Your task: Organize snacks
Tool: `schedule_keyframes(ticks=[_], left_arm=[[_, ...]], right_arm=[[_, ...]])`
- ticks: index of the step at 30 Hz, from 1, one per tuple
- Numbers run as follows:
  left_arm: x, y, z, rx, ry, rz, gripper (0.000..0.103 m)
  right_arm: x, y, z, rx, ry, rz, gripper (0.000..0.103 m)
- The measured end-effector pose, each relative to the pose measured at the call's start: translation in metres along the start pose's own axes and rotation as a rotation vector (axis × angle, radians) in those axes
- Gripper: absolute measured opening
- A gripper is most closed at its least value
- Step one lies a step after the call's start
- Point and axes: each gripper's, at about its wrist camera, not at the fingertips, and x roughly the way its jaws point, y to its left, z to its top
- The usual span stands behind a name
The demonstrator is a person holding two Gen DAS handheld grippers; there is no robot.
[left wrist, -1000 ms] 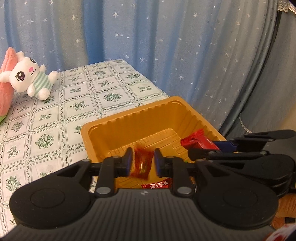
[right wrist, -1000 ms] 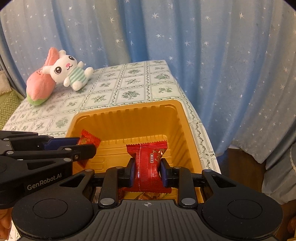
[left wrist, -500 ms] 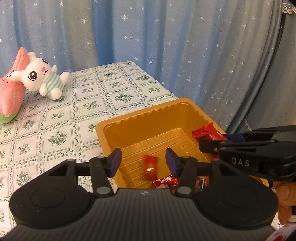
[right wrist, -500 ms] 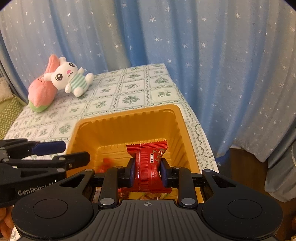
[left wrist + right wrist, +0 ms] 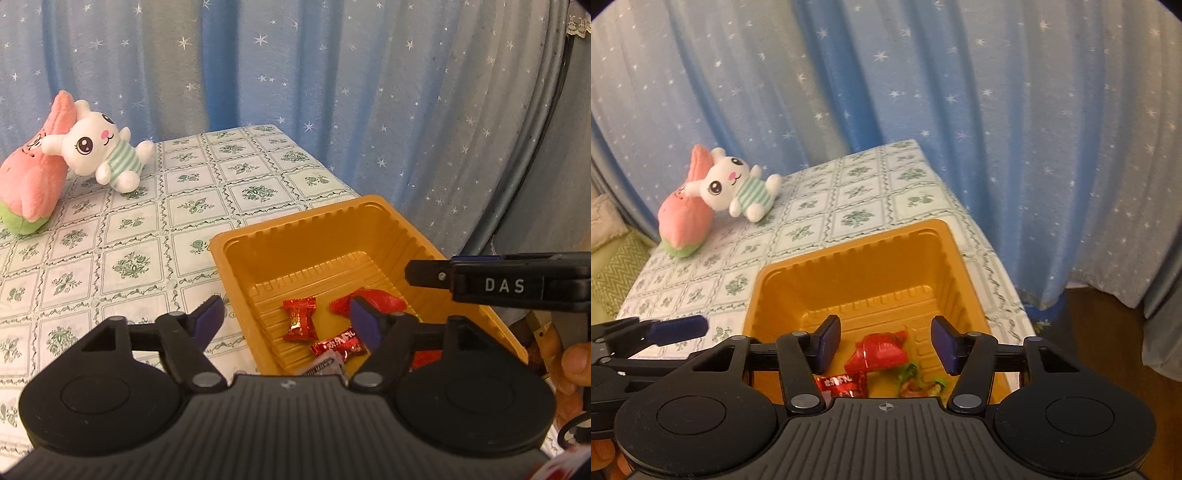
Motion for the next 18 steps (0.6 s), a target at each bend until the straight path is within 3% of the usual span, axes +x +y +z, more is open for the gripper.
schedule_keyframes(ticks=[3,7,11,15,18], left_arm=[[-0.013,-0.001,-0.004,-0.012,-0.016,0.007,0.091],[-0.037,0.001,-0.012,-0.037,-0.030,0.011,0.100],[-0.068,0.006,-0.022,-0.069,-0.045,0.016,0.103],[-0.105,0.009,-0.037,-0.091,-0.069,0.028,0.103],[-0.134,0.012,-0.050,-0.115,-0.087,0.043,0.103]], right_arm=[[-0.012,0.000,-0.003,0.007,0.002,-0.016,0.055],[-0.034,0.005,-0.009,0.004,0.000,-0.021,0.055],[-0.059,0.014,-0.019,0.007,0.000,-0.024,0.057],[-0.086,0.027,-0.036,-0.001,-0.003,-0.028,0.072],[-0.105,0.040,-0.050,-0.004,-0.004,-0.027,0.074]])
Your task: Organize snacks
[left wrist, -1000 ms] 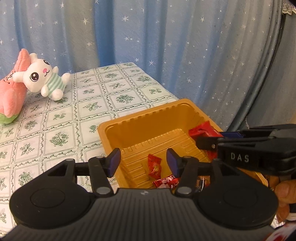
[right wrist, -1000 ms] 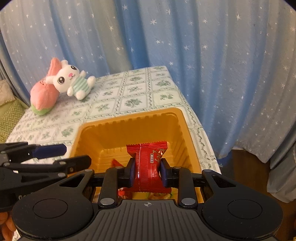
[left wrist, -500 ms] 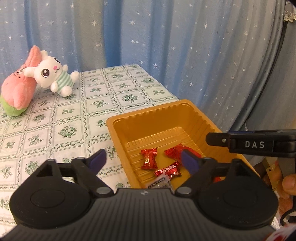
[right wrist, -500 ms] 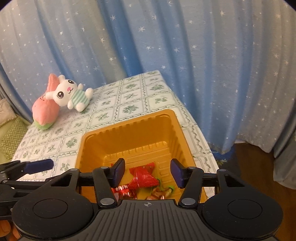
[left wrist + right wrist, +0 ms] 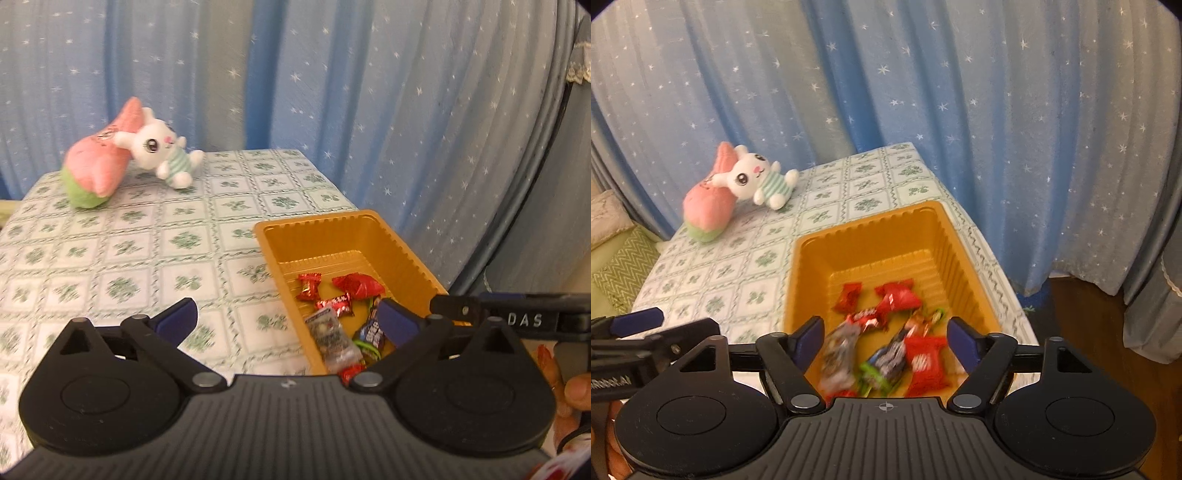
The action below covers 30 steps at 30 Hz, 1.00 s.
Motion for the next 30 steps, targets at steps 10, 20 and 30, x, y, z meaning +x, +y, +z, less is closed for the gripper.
schedule_keyframes(ticks=[10,20,30], left_arm=[[-0.094,0.017,-0.042,-0.051,-0.020,0.077,0.103],[-0.172,0.031,-0.080,-0.122,-0.057,0.136,0.103],[-0.215,0.033,-0.115,-0.164,-0.027,0.193,0.103]], right_arm=[[-0.065,0.036,-0.042,0.020,0.029,0.014,0.075],[-0.128,0.084,-0.087,-0.087,-0.007,-0.010,0.075],[-0.163,0.112,-0.116,-0.130,-0.027,-0.011,0.075]])
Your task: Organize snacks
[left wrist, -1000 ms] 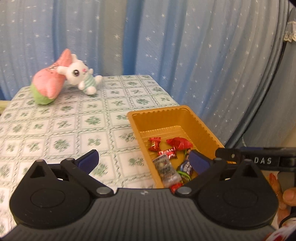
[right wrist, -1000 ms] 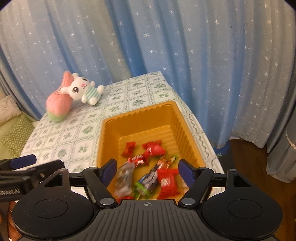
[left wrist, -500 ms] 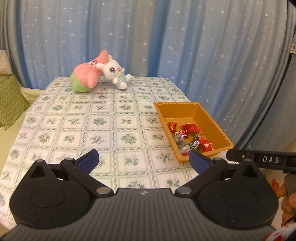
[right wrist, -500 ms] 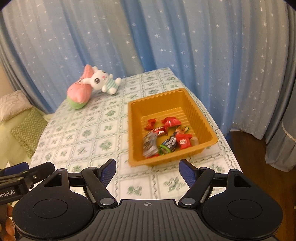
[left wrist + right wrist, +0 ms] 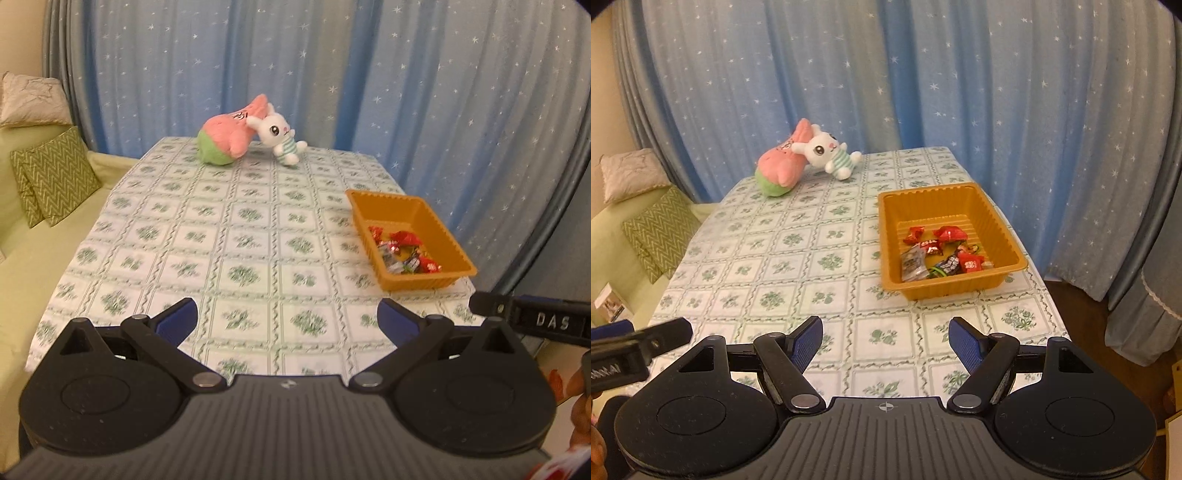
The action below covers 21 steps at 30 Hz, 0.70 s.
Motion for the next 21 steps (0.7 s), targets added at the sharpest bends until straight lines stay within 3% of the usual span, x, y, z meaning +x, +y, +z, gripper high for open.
schedule_keyframes(ticks=[10,21], left_arm=[[-0.021,-0.002,-0.020,0.017,-0.012,0.052,0.103],[-0.026,-0.009,-0.019,0.020,-0.033,0.039,0.103]], right_arm=[[-0.023,0.016,-0.017,-0.052,-0.020,0.001,0.075],[-0.031,0.017,-0.027,-0.071,-0.022,-0.012,0.075]])
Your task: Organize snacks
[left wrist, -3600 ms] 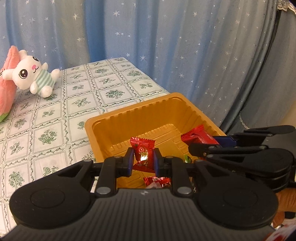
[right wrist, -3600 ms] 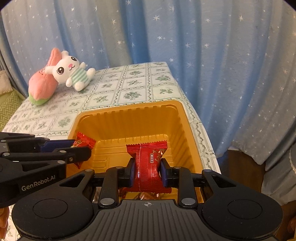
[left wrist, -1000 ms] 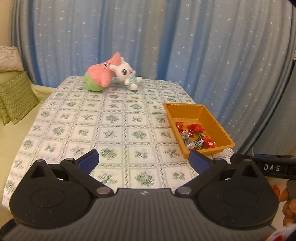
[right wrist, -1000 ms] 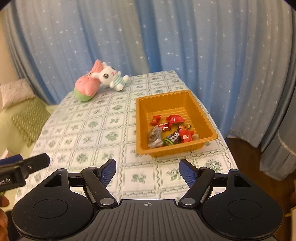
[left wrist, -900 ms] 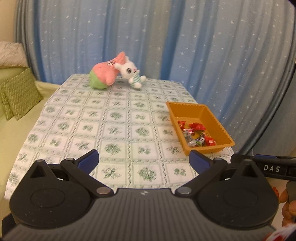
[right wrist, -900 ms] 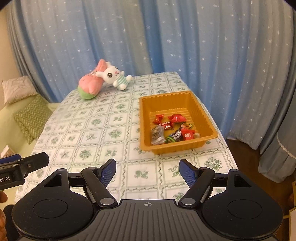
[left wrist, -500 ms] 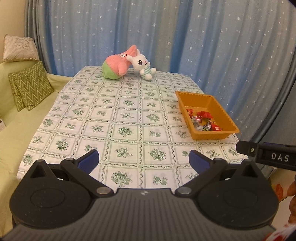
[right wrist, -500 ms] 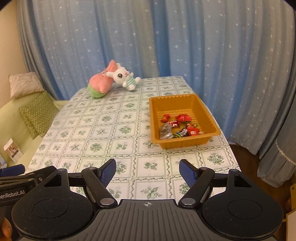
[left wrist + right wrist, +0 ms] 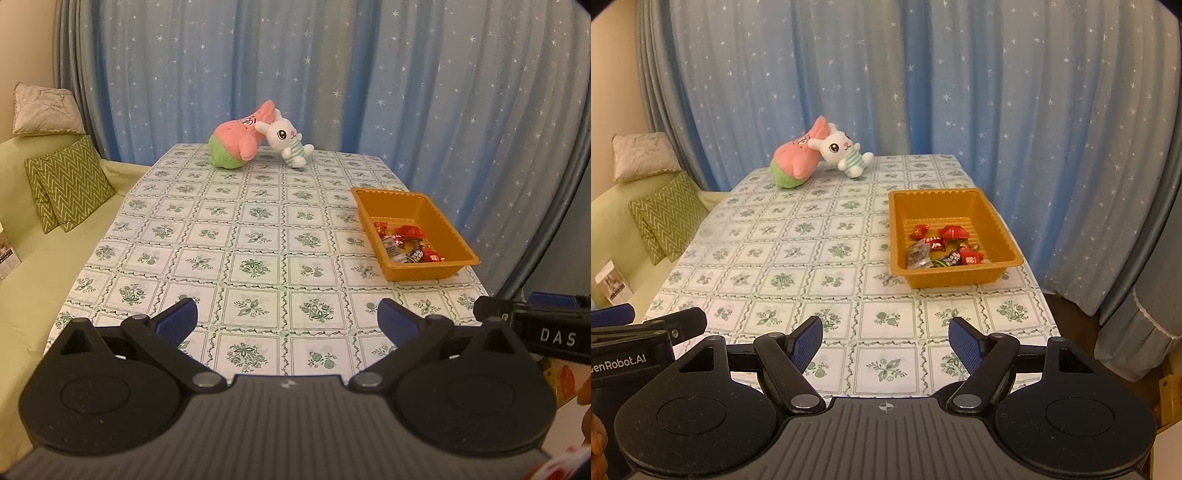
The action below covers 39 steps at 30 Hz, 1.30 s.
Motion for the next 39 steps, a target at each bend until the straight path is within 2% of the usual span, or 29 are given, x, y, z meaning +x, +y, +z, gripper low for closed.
schedule_keyframes(ticks=[10,39], left_arm=[[0.0027,-0.0033,-0.0004,0.006,0.011,-0.025,0.103],[0.0061,-0.0061,-0.0011,0.015,0.019,-0.025,0.103]], right_arm=[[-0.0047,-0.0044,0.0011,-0.002,-0.011,-0.010,0.075],[-0.0035,-0.0058,-0.0002,0.004,-0.010,-0.007,0.075]])
